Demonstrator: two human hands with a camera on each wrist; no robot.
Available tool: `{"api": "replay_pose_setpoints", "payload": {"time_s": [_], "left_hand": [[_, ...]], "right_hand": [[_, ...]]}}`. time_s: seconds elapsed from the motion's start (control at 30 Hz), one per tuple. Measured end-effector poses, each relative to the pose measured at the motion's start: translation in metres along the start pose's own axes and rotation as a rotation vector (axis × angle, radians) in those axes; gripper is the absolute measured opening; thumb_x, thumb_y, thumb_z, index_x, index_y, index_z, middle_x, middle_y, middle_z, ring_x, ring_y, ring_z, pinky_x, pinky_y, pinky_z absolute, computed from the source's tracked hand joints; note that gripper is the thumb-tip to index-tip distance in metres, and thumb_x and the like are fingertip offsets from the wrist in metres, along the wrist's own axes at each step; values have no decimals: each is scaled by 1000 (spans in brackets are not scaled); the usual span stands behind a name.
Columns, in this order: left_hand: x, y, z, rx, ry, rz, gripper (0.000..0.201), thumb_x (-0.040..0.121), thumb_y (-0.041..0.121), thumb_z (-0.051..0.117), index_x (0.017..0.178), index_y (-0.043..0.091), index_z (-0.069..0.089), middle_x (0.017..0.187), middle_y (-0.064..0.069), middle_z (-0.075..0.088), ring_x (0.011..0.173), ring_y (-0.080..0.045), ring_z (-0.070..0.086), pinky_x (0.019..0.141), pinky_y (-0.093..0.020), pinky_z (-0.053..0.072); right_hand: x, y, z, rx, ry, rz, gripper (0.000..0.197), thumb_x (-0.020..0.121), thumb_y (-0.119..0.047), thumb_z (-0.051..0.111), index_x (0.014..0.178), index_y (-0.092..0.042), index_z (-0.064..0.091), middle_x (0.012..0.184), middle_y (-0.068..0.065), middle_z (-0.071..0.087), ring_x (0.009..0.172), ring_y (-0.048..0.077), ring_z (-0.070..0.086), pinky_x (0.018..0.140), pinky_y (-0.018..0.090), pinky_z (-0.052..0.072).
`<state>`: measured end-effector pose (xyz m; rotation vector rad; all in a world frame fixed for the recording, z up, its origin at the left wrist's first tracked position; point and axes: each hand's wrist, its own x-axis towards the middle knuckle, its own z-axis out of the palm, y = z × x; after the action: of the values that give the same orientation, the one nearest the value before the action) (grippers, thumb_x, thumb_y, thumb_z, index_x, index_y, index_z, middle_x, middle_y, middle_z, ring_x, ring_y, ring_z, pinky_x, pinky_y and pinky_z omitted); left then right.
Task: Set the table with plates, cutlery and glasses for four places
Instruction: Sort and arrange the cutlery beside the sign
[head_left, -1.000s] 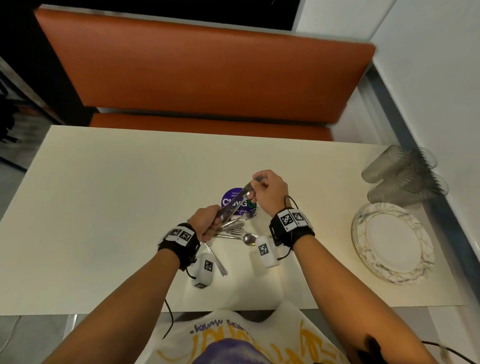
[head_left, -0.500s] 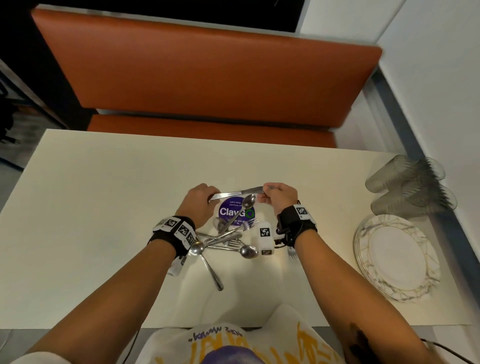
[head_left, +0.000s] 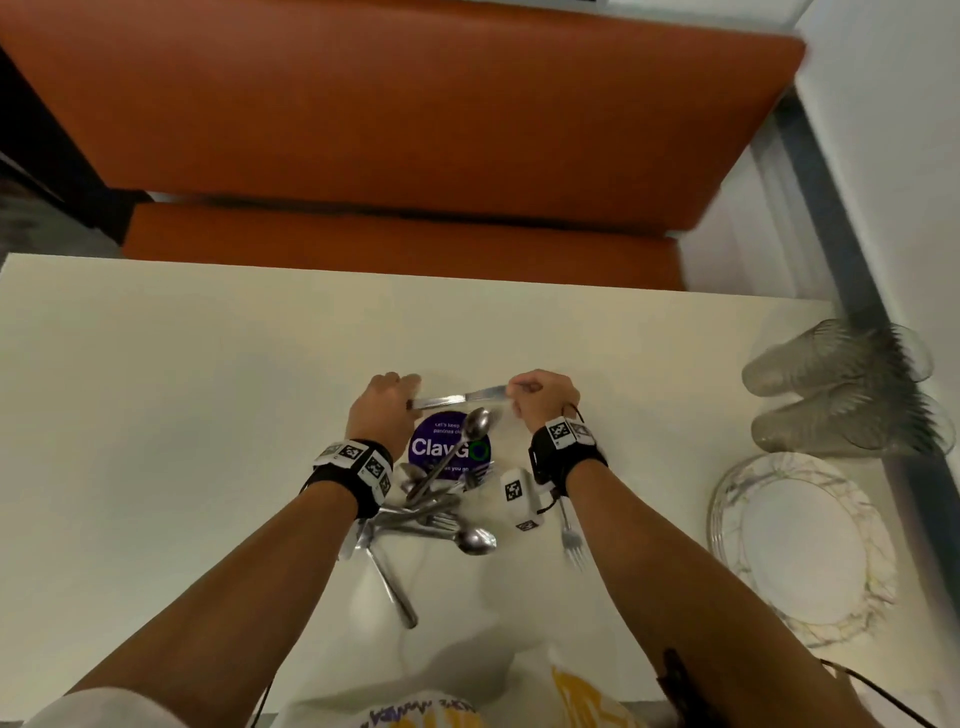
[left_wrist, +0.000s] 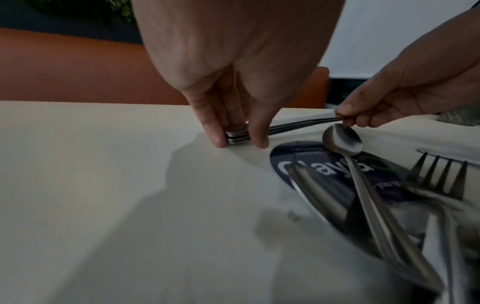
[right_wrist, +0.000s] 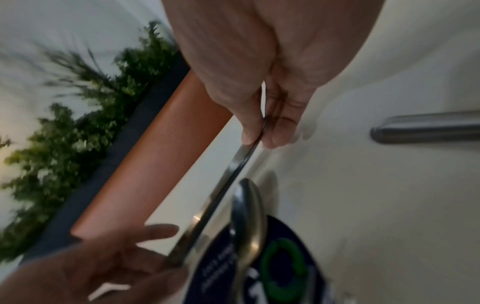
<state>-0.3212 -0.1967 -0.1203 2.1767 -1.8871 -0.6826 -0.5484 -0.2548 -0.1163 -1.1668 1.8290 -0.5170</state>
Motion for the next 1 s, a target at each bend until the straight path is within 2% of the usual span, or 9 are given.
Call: {"api": "replay_pose_setpoints", "payload": {"time_s": [0.1,0.2,0.37,0.53,0.6,0.67,0.73,0.87,1.0], "left_hand": [[-7,-3,5,-75,33,-25,10,93,11,69,100,12,76,95,-6,63,101,-29,57,72,-42,54],[-20,-7,9,-129,-3,-38,12,92,10,70,100,13,78,98,-3,63,105,-26,53,78,-45,55],[-35,-11,10,-142,-105,-24,14,91,17,73,105,19,77,104,4,60,109,-18,49,86,-38,54],[-31,-9,6,-136,-90,-41,12,89,16,75,100,16,79,103,-1,64,108,-24,52,84,-37,53],[-29,-10,6,-131,-87,-45,11,89,15,74,99,15,79,101,-3,66,106,-26,53,83,-36,52],[-29,-9,7,-126,-77,-46,13,90,13,71,100,14,79,101,-5,66,105,-27,54,83,-38,53],[-29,-8,6,-121,-58,-39,14,90,10,69,100,12,79,100,-6,66,104,-27,54,82,-41,55],[-26,-9,5,-116,-15,7,14,88,4,71,99,8,79,98,-7,66,102,-28,55,76,-43,57],[-25,-13,6,-138,-20,31,13,88,3,73,98,7,80,98,-9,67,102,-29,55,80,-45,56]], "right_hand": [[1,12,3,-131,-57,-65,7,83,-23,76,86,-18,80,77,1,76,76,20,73,76,35,62],[-12,30,0,-211,-74,-114,8,83,-22,79,86,-16,80,78,2,76,74,21,73,77,37,62],[-31,45,-8,-268,-148,-109,4,84,-18,78,86,-15,80,76,3,76,72,23,73,76,40,63],[-25,35,-1,-372,-60,-263,10,89,-18,74,95,-12,79,94,3,65,78,15,58,71,11,41],[-24,37,2,-381,-49,-295,11,90,-16,72,97,-10,78,95,1,59,78,12,54,69,6,41],[-24,43,3,-355,-65,-332,12,91,-15,71,99,-8,76,98,1,58,78,12,55,73,10,48],[-26,48,3,-355,-109,-372,14,91,-12,71,103,-5,74,103,4,56,80,14,56,71,5,42],[-26,54,3,-391,-131,-478,16,87,0,69,103,-3,73,105,11,58,82,19,57,78,23,48],[-26,52,3,-420,-132,-548,10,87,1,68,96,-2,72,101,9,60,77,21,59,73,26,50]]}}
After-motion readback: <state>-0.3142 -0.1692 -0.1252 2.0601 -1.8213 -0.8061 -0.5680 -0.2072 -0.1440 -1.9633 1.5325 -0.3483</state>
